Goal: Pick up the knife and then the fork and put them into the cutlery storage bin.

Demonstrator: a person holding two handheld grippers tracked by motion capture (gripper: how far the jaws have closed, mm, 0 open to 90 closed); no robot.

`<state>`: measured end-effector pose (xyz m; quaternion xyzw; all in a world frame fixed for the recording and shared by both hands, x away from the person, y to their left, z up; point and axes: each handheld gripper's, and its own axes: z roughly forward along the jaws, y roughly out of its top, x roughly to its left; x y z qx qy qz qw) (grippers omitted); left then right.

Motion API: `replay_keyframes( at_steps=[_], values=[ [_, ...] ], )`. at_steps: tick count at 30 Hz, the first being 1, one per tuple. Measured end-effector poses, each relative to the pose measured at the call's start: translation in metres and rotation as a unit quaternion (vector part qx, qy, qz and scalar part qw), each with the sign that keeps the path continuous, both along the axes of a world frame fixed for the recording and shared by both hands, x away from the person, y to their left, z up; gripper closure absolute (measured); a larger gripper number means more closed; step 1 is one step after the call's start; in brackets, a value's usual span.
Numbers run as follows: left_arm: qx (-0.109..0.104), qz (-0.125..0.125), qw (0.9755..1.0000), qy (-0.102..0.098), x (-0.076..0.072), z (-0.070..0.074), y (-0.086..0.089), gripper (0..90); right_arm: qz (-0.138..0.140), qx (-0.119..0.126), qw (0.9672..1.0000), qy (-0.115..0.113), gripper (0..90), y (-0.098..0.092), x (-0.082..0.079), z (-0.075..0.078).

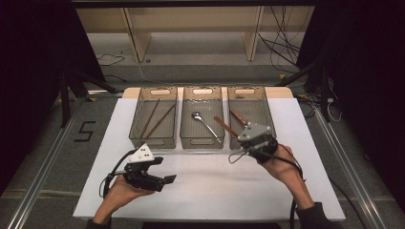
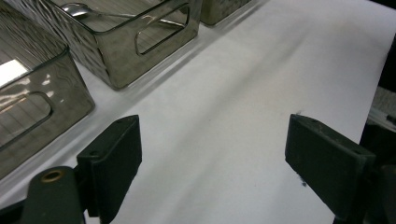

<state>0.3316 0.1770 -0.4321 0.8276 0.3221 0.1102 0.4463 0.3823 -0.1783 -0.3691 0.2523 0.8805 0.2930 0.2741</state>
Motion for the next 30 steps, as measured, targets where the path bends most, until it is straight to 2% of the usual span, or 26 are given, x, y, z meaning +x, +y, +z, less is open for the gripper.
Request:
replay_keyframes(
  at_steps=[1, 4, 8, 14, 20, 23, 27, 30],
  values=[
    [-0.003, 0.005, 1.0000, -0.007, -0.001, -0.003, 0.000, 18.0, -0.007, 0.014, 0.9998, 0.012, 89.4, -0.003, 0.006, 0.004],
    [-0.016, 0.010, 0.9998, -0.009, -0.003, -0.009, 0.002, 17.3, -0.023, 0.046, 0.9976, 0.048, 89.4, -0.011, 0.024, 0.014],
    [-0.028, 0.017, 0.9993, -0.019, -0.006, -0.015, 0.004, 17.3, -0.046, 0.079, 0.9922, 0.084, 89.4, -0.019, 0.047, 0.023],
    [-0.027, 0.029, 0.9986, -0.033, -0.009, -0.022, 0.006, 17.3, -0.077, 0.084, 0.9874, 0.109, 89.4, -0.024, 0.079, 0.024],
    [-0.020, 0.037, 0.9986, -0.032, -0.011, -0.027, 0.010, 17.3, -0.110, 0.077, 0.9837, 0.120, 89.4, -0.029, 0.111, 0.020],
    [-0.037, 0.041, 0.9979, -0.034, -0.012, -0.026, 0.012, 17.3, -0.122, 0.076, 0.9823, 0.120, 89.3, -0.031, 0.121, 0.019],
    [-0.043, 0.046, 0.9972, -0.039, -0.013, -0.026, 0.015, 17.3, -0.136, 0.067, 0.9814, 0.118, 89.3, -0.033, 0.134, 0.013],
    [-0.047, 0.050, 0.9970, -0.038, -0.012, -0.028, 0.016, 17.2, -0.149, 0.059, 0.9791, 0.126, 89.3, -0.034, 0.141, 0.005]
  ],
)
